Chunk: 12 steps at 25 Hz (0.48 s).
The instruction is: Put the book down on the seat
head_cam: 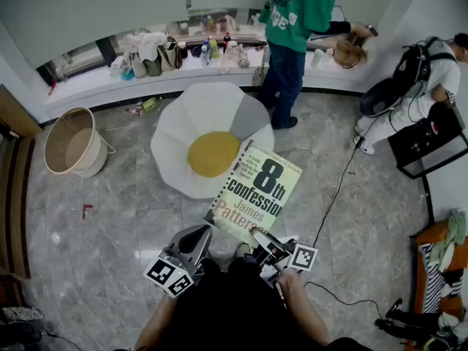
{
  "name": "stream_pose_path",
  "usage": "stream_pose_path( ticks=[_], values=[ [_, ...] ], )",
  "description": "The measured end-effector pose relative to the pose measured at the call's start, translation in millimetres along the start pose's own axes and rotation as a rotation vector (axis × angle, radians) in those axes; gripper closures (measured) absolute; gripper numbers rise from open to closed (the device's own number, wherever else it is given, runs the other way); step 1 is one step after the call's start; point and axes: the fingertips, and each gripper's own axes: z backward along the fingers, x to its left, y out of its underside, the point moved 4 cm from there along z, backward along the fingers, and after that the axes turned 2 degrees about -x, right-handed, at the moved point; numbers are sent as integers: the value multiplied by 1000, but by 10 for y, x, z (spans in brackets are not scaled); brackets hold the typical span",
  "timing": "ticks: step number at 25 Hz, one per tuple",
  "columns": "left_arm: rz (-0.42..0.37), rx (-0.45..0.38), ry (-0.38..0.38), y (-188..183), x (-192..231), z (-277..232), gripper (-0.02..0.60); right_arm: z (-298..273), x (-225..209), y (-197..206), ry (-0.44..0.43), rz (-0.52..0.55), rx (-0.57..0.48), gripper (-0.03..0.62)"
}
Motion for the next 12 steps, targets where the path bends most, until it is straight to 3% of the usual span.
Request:
stream_pose_path(
  ticks=[12],
  values=[
    [-16, 17, 7, 24, -75, -190, 569, 69, -58, -156, 63, -37, 6, 413]
  ],
)
